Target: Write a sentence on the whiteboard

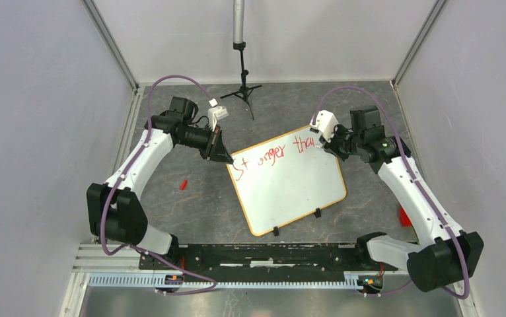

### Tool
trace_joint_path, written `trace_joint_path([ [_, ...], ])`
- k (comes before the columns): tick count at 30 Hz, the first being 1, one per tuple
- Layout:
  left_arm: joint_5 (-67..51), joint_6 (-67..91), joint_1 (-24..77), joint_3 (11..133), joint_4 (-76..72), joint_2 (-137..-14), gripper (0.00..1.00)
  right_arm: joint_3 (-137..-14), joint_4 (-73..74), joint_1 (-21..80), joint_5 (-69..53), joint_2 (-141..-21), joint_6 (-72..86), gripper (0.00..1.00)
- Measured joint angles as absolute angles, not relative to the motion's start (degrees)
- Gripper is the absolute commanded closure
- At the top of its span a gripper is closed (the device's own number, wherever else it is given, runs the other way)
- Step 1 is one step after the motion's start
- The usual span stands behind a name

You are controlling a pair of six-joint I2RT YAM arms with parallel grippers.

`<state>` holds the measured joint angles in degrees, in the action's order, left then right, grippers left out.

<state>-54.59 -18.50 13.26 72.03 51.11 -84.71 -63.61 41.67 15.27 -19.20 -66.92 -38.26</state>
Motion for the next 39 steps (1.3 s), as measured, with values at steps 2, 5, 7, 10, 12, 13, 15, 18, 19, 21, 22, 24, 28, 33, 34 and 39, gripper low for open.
trace_joint_path([
  [2, -54.6, -18.5, 13.3, 72.0, 51.1, -84.7, 0.98, -63.6, 41.7, 15.3, -19.2, -67.0, -38.2, 1.0],
  [5, -54.6, -18.5, 13.3, 72.0, 51.1, -84.7, 0.97, -64.3, 41.7, 15.3, -19.2, -67.5, -38.0, 1.0],
  [7, -54.6, -18.5, 13.3, 72.0, 51.1, -84.7, 0.98, -65.3, 41.7, 15.3, -19.2, -68.2, -37.7, 1.0],
  [10, -54.6, -18.5, 13.3, 72.0, 51.1, -84.7, 0.98, -66.8, 41.3, 15.3, -19.1, -69.2, -37.3, 1.0],
  [12, -54.6, -18.5, 13.3, 72.0, 51.1, -84.7, 0.98, -67.7, 40.9, 15.3, -19.0, -69.8, -37.3, 1.0],
  [13, -54.6, -18.5, 13.3, 72.0, 51.1, -84.7, 0.98, -68.2, 40.8, 15.3, -19.0, -70.1, -37.2, 1.0],
  [15, -54.6, -18.5, 13.3, 72.0, 51.1, -84.7, 0.98, -68.6, 40.7, 15.3, -18.9, -70.4, -37.1, 1.0],
  [18, -54.6, -18.5, 13.3, 72.0, 51.1, -84.7, 0.97, -68.6, 40.7, 15.3, -18.2, -70.5, -37.2, 1.0],
  [19, -54.6, -18.5, 13.3, 72.0, 51.1, -84.7, 0.98, -68.6, 40.7, 15.3, -17.8, -70.5, -37.3, 1.0],
  [21, -54.6, -18.5, 13.3, 72.0, 51.1, -84.7, 0.98, -68.6, 40.7, 15.2, -17.3, -70.5, -37.4, 1.0],
  [22, -54.6, -18.5, 13.3, 72.0, 51.1, -84.7, 0.98, -68.6, 40.7, 15.1, -17.0, -70.5, -37.4, 1.0],
  [24, -54.6, -18.5, 13.3, 72.0, 51.1, -84.7, 0.98, -68.6, 40.7, 14.8, -16.4, -70.5, -37.6, 1.0],
  [28, -54.6, -18.5, 13.3, 72.0, 51.1, -84.7, 0.98, -68.6, 40.8, 14.2, -16.2, -70.4, -38.0, 1.0],
  [33, -54.6, -18.5, 13.3, 72.0, 51.1, -84.8, 0.98, -68.2, 40.8, 14.1, -16.5, -70.2, -38.9, 1.0],
  [34, -54.6, -18.5, 13.3, 72.0, 51.1, -84.8, 0.98, -67.9, 40.8, 14.1, -16.6, -70.0, -39.0, 1.0],
  [39, -54.6, -18.5, 13.3, 72.0, 51.1, -84.8, 0.97, -65.6, 42.1, 14.1, -16.8, -68.4, -39.8, 1.0],
])
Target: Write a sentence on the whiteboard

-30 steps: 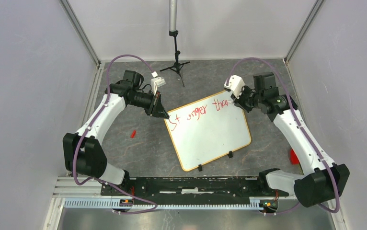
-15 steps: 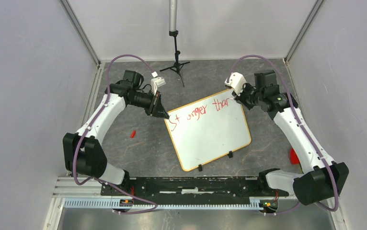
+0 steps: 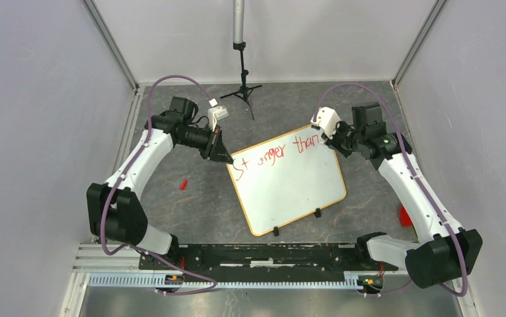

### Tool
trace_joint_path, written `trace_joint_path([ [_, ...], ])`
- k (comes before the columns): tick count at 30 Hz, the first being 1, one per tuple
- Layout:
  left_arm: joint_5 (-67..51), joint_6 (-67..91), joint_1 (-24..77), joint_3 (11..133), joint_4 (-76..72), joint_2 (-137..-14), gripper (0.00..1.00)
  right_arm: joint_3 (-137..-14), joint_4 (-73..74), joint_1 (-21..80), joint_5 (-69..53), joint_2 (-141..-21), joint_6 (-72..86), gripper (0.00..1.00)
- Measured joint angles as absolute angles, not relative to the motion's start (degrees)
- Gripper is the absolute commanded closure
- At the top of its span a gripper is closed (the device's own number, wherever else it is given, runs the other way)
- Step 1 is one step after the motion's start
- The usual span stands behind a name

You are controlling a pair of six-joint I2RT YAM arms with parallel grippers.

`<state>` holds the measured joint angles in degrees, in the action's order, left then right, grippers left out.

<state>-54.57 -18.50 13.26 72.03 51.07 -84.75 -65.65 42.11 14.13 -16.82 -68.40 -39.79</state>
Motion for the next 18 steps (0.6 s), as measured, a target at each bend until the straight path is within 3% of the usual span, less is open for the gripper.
trace_joint_path([
  [3, -54.6, -18.1, 13.3, 71.9, 50.7, -84.8, 0.95, -65.6, 42.7, 14.1, -17.0, -68.3, -40.2, 1.0],
  [8, -54.5, -16.8, 13.3, 71.7, 50.1, -84.7, 0.72, -66.7, 45.0, 14.1, -17.9, -68.4, -40.5, 1.0],
  [18, -54.0, -13.5, 12.9, 68.8, 44.3, -83.6, 0.57, -74.4, 47.0, 14.7, -24.0, -68.4, -41.0, 1.0],
])
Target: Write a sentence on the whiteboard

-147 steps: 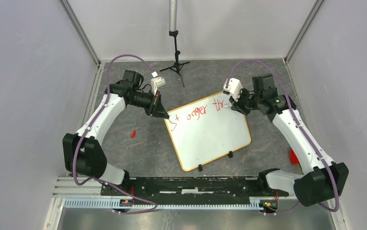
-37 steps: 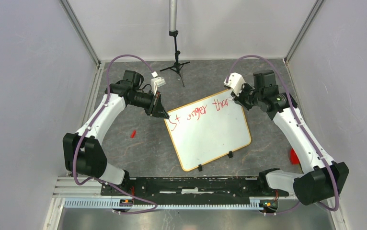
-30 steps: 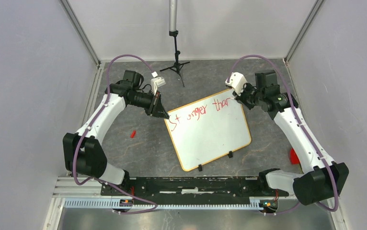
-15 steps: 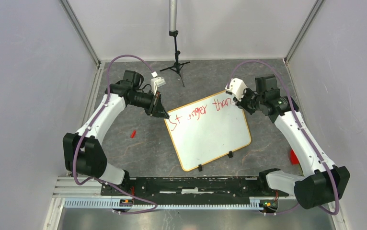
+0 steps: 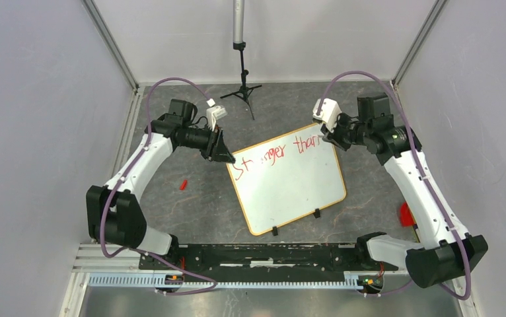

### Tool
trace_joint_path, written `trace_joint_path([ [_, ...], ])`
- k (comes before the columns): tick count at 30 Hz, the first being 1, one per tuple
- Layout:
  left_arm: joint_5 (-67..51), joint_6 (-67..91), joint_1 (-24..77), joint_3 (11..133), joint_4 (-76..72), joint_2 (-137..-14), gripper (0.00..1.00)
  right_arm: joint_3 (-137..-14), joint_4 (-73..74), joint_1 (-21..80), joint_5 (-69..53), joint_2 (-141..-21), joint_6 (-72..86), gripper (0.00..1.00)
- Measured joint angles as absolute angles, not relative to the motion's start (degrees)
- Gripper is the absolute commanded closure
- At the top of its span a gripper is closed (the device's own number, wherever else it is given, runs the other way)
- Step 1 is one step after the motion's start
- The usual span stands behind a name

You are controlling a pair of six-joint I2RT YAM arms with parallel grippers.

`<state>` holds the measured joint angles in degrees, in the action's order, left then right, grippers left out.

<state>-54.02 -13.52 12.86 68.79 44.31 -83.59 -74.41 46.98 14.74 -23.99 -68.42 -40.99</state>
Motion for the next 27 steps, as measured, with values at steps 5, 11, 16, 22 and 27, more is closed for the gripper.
trace_joint_path([
  [5, -54.8, -11.5, 11.4, 66.7, 41.2, -82.3, 0.54, -74.2, 47.1, 17.0, -27.5, -68.4, -40.1, 1.0],
  [11, -58.0, -9.5, 9.1, 62.1, 36.7, -79.9, 0.51, -69.1, 43.4, 22.2, -30.7, -68.3, -37.2, 1.0],
  [16, -59.2, -8.1, 8.7, 58.0, 33.7, -77.4, 0.49, -65.0, 40.6, 27.5, -32.6, -68.3, -34.9, 1.0],
  [22, -60.1, -7.5, 8.7, 56.8, 32.4, -77.3, 0.53, -59.2, 36.1, 33.6, -34.0, -66.9, -32.2, 1.0],
  [27, -60.3, -7.2, 8.7, 56.8, 31.7, -77.4, 0.57, -57.0, 32.6, 37.6, -32.6, -66.4, -30.1, 1.0],
])
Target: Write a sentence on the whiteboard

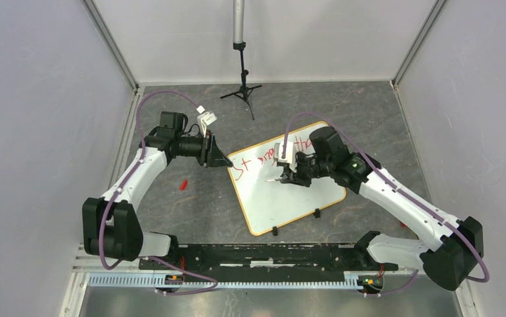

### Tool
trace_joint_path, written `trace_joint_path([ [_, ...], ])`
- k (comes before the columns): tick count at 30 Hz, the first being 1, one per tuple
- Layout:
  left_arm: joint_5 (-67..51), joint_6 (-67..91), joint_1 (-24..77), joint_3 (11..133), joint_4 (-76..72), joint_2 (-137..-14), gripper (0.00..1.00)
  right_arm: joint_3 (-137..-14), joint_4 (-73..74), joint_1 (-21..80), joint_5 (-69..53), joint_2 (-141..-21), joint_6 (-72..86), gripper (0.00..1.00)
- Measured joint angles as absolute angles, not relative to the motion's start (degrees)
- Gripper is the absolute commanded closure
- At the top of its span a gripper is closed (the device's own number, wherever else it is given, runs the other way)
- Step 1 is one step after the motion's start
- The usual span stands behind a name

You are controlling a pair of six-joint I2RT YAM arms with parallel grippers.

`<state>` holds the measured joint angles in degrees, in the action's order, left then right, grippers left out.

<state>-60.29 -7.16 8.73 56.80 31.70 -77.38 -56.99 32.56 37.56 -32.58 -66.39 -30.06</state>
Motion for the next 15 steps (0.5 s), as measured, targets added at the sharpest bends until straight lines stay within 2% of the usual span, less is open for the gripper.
trace_joint_path([
  [4, -60.5, -6.7, 8.7, 56.8, 31.2, -77.6, 0.62, -54.9, 29.7, 41.0, -30.4, -65.9, -29.1, 1.0],
  [15, -62.4, -5.0, 8.7, 56.8, 31.1, -78.1, 0.89, -51.2, 27.2, 50.0, -24.8, -63.7, -29.0, 1.0],
])
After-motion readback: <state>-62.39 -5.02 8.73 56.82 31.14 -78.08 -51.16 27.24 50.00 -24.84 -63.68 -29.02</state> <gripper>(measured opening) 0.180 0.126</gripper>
